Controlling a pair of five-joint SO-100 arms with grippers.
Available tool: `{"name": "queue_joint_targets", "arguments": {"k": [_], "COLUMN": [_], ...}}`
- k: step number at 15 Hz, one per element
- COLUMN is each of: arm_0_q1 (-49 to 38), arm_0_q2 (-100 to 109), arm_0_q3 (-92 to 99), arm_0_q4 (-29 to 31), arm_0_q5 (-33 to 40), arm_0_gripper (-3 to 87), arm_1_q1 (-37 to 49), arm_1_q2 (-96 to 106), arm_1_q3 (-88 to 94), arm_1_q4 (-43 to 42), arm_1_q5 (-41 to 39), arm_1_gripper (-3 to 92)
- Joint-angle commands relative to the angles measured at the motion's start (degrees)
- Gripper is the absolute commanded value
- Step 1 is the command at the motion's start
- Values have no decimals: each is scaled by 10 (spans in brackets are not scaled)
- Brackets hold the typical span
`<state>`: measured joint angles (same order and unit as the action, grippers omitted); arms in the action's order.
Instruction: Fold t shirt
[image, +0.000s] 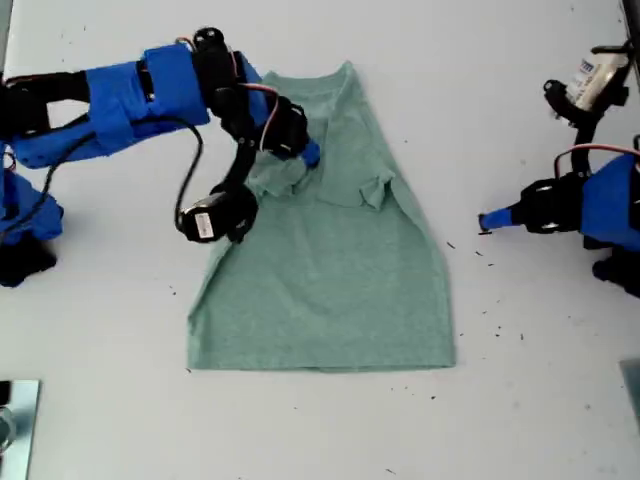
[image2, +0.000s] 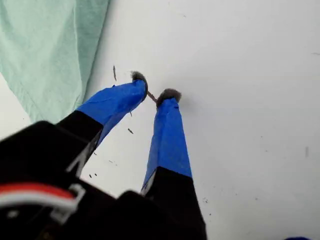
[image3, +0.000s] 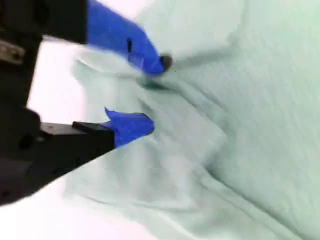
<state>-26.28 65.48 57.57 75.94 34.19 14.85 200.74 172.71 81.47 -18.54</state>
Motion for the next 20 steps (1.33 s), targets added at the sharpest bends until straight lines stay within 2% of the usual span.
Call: {"name": "queue_joint_targets", "arguments": {"k": [1,2,5,7,8,10,12,13,14,16,18,20], "arm_0_q1": [27,42,88,93,111,120,112,112,114,120,118,112], "arm_0_q2": [258,357,722,907,999,1036,1011,1013,1013,1013,1017,1018], "arm_0_q3": [91,243,791,1018,1071,1081,1079,1078,1078,1078,1078,1078], "arm_0_q4": [81,52,-148,-178,-170,-167,-173,-173,-173,-173,-173,-173], "arm_0_q5": [-45,-87,-234,-300,-317,-323,-317,-316,-313,-313,-309,-301], "arm_0_gripper": [-1,-1,-1,-1,-1,-1,-1,-1,-1,-1,-1,-1], "arm_1_q1": [-1,-1,-9,-11,-13,-33,-84,-127,-176,-259,-309,-338], "arm_1_q2": [3,3,3,3,3,-35,-299,-438,-544,-642,-692,-738], "arm_1_q3": [-3,-4,-7,-7,-14,-100,-318,-450,-570,-666,-654,-595], "arm_1_q4": [-3,-3,5,8,11,25,49,81,120,130,105,31], "arm_1_q5": [4,4,8,10,11,21,38,50,66,132,208,267], "arm_1_gripper": [75,75,26,24,24,25,36,184,421,384,367,349]}}
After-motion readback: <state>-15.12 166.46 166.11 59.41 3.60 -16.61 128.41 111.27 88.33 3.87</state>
